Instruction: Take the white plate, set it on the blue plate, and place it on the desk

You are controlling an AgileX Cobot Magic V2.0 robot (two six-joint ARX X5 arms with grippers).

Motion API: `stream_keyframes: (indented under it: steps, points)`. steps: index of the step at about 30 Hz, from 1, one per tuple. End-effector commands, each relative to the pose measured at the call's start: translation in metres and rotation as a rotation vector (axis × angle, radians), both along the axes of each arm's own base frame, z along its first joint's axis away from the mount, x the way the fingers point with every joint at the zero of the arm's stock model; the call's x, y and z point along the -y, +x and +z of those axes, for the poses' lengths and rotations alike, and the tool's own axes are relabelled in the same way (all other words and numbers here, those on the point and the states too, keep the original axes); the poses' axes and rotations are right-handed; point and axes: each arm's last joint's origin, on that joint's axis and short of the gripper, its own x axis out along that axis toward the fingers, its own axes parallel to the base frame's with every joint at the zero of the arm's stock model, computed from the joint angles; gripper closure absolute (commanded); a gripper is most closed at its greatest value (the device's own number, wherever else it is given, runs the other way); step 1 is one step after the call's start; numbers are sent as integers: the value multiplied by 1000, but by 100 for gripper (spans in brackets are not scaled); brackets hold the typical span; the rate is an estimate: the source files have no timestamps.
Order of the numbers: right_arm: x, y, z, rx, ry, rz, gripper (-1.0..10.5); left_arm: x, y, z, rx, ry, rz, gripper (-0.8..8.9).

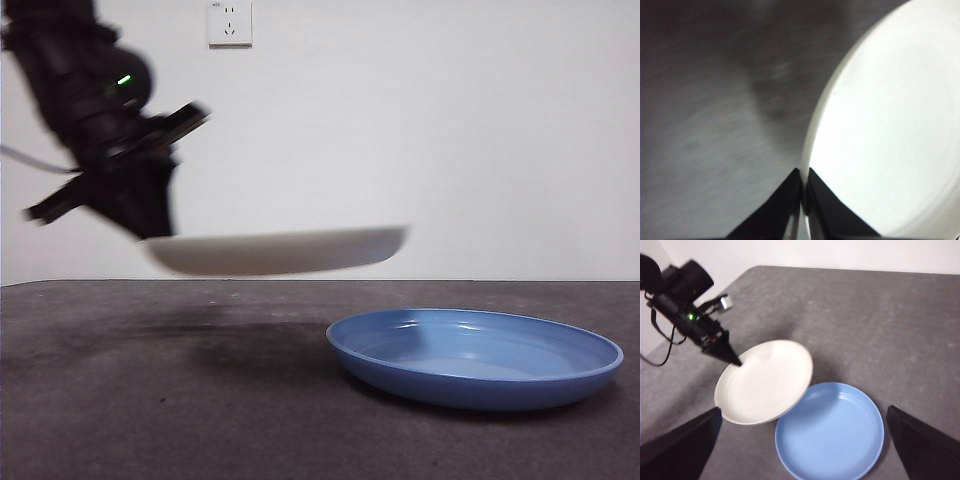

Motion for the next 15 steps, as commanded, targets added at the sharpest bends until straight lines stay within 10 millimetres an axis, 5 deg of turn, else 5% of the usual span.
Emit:
stream_keyframes:
  steps: [1, 6, 15]
  points:
    - [1, -8, 7, 14, -15, 7, 390, 31, 1, 13, 49, -27, -24, 803]
    - [4, -19, 7, 11, -17, 8, 390, 76, -5, 20, 116, -16, -80, 803]
    - [9, -36, 7, 55, -42, -44, 390, 130, 6, -10, 57, 1, -159, 803]
